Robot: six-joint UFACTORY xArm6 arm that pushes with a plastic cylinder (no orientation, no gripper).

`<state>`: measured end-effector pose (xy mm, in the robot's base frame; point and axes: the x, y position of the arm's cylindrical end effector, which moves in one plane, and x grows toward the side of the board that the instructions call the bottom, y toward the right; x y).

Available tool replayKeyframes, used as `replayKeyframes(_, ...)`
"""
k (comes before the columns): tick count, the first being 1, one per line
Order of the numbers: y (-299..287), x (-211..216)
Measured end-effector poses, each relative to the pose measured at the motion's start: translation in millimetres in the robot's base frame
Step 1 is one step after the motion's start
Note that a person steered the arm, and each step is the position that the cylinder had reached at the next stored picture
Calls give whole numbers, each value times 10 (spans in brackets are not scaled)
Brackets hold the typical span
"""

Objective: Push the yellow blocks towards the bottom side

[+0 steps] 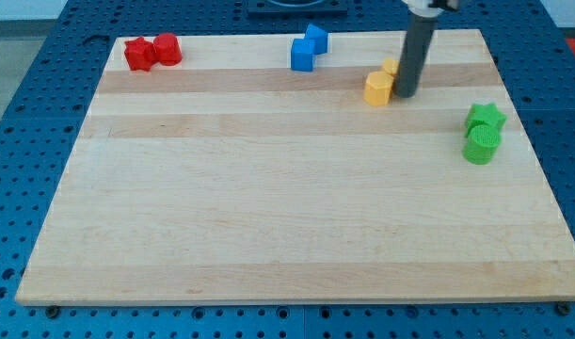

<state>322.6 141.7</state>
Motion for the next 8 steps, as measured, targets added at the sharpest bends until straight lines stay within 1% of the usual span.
replayKeyframes(1, 18, -6)
replayKeyframes(2, 396, 49)
replayKeyframes(3, 512, -288)
replayKeyframes(4, 448, -818)
replayKeyframes(5, 209, -843)
replayKeyframes(7, -379, -47)
replayKeyframes(8, -454, 40)
